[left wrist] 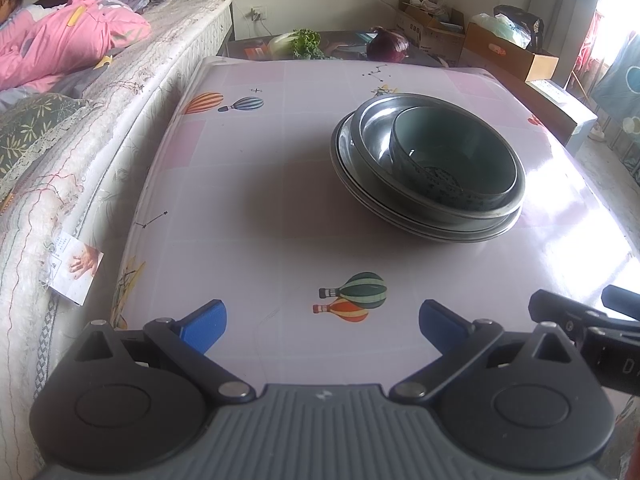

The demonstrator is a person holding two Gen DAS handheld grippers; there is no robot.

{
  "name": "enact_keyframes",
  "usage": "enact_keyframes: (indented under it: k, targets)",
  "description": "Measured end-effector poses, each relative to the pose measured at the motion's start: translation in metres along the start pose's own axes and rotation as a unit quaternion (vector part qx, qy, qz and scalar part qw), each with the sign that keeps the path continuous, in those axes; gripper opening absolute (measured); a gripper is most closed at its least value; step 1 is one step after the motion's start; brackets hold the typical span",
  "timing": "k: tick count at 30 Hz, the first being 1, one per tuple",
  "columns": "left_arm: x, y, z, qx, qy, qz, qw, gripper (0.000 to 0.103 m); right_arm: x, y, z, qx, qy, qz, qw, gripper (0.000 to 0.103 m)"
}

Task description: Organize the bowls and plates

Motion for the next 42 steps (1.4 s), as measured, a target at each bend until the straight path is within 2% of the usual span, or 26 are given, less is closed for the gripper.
enact_keyframes:
  k: [42]
  targets:
    - [0.0003,-0.0014,0.0005,0.001,0.005,-0.002,1.0000,0.103,0.0003,-0.0004,0.0001,0.001,0.003,-0.001,1.000,0.102]
Point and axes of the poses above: each gripper's, at about its wrist camera, not at the fingertips, and z roughly against the way its jaws point, y to its left, x to its top, the point moved 1 cm from there along -z, roughly the way its jaws point, and after that the axes turned 14 degrees about -x, right-handed, at the moved point
